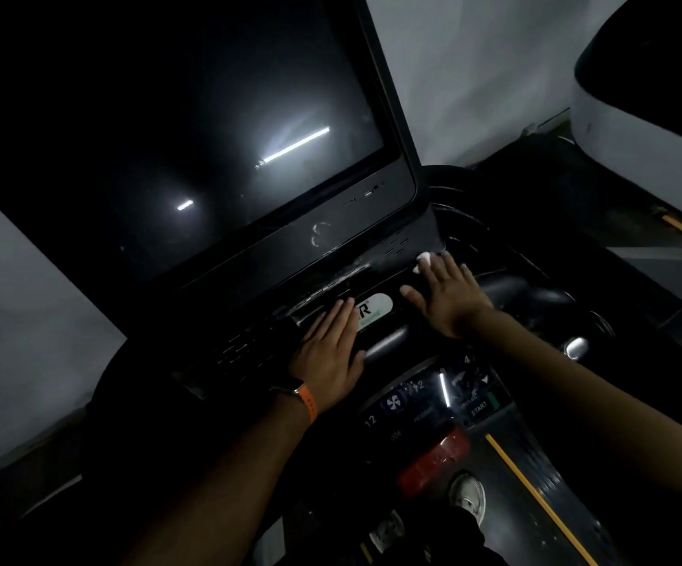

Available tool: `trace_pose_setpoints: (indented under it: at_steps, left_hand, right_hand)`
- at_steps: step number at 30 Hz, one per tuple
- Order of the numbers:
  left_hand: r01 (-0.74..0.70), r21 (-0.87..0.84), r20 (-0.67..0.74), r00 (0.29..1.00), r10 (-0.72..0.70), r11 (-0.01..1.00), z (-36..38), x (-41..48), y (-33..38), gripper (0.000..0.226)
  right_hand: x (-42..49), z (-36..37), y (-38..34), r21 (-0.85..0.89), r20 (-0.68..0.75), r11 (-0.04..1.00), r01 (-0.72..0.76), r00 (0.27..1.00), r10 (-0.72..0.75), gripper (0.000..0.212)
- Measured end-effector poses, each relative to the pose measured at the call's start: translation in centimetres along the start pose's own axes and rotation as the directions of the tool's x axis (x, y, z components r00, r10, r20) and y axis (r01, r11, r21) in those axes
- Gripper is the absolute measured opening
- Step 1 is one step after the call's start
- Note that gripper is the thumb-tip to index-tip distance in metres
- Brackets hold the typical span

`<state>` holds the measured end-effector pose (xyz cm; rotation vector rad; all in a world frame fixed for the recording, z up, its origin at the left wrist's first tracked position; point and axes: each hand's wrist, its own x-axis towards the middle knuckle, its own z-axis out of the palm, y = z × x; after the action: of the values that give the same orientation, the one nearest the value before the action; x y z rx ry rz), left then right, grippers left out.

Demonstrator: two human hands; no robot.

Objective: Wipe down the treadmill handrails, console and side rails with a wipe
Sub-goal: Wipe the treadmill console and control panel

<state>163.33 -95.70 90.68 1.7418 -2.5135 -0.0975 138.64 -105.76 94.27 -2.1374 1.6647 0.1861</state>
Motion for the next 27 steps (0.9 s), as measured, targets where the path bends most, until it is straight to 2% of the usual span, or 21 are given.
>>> trace_pose_setpoints:
  at_steps: [2, 4, 6, 9, 11, 13, 15, 17, 20, 22, 25, 27]
  left_hand:
    - [-0.003, -0.019, -0.011, 1.0, 0.003, 1.0, 0.2, 0.1, -0.1, 0.07]
    - [-0.012, -0.042, -0.025, 1.0, 0.011, 0.999, 0.5, 0.0, -0.2, 0.069]
    - [-0.011, -0.059, -0.039, 0.999, 0.008, 0.998, 0.5, 0.0, -0.3, 0.069]
    - [0.005, -0.081, -0.055, 0.998, -0.009, 0.997, 0.4, 0.0, 0.1, 0.07]
    - [0.015, -0.088, -0.073, 0.997, -0.021, 0.996, 0.4, 0.1, 0.3, 0.07]
    - [0.02, -0.086, -0.083, 0.996, -0.027, 0.996, 0.6, 0.2, 0.3, 0.069]
    - [0.029, -0.085, -0.09, 0.995, -0.036, 0.996, 0.8, 0.2, 0.2, 0.068]
    - [0.027, -0.079, -0.089, 0.995, -0.035, 0.996, 0.8, 0.1, 0.2, 0.069]
    - [0.015, -0.058, -0.092, 0.996, -0.02, 0.998, 0.7, 0.0, 0.3, 0.068]
    - [0.021, -0.059, -0.101, 0.994, -0.027, 0.998, 0.7, 0.1, 0.3, 0.066]
    - [0.018, -0.045, -0.095, 0.995, -0.022, 0.999, 0.7, 0.1, 0.2, 0.065]
    - [0.018, -0.044, -0.079, 0.997, -0.022, 0.999, 0.6, 0.1, 0.0, 0.066]
  right_hand:
    - [0.0, 0.1, -1.1, 0.01, 0.012, 0.998, 0.063, 0.998, -0.063, 0.098]
    - [-0.7, 0.8, -2.8, 0.024, 0.016, 0.971, 0.237, 0.971, -0.237, 0.108]
    - [-0.7, 1.2, -2.7, 0.014, 0.013, 0.952, 0.306, 0.952, -0.306, 0.122]
    - [0.5, 0.9, 0.3, 0.056, -0.014, 0.988, 0.141, 0.99, -0.14, 0.13]
    - [0.5, 0.7, 1.0, 0.071, -0.002, 0.994, 0.089, 0.996, -0.089, 0.125]
    - [-0.7, 1.2, 0.1, 0.068, 0.015, 0.979, 0.194, 0.981, -0.195, 0.116]
    - [-2.3, 1.8, -0.5, 0.049, 0.038, 0.95, 0.308, 0.95, -0.31, 0.119]
    - [-2.4, 2.0, 1.0, 0.052, 0.028, 0.952, 0.302, 0.952, -0.304, 0.122]
    - [-1.3, 1.5, 4.1, 0.112, -0.022, 0.983, 0.143, 0.99, -0.141, 0.12]
    - [-1.3, 1.2, 3.9, 0.118, -0.006, 0.987, 0.108, 0.994, -0.108, 0.118]
    - [-2.4, 1.2, 1.5, 0.112, 0.027, 0.959, 0.262, 0.964, -0.266, 0.127]
    - [-2.5, 1.3, 1.7, 0.093, 0.028, 0.944, 0.317, 0.947, -0.32, 0.125]
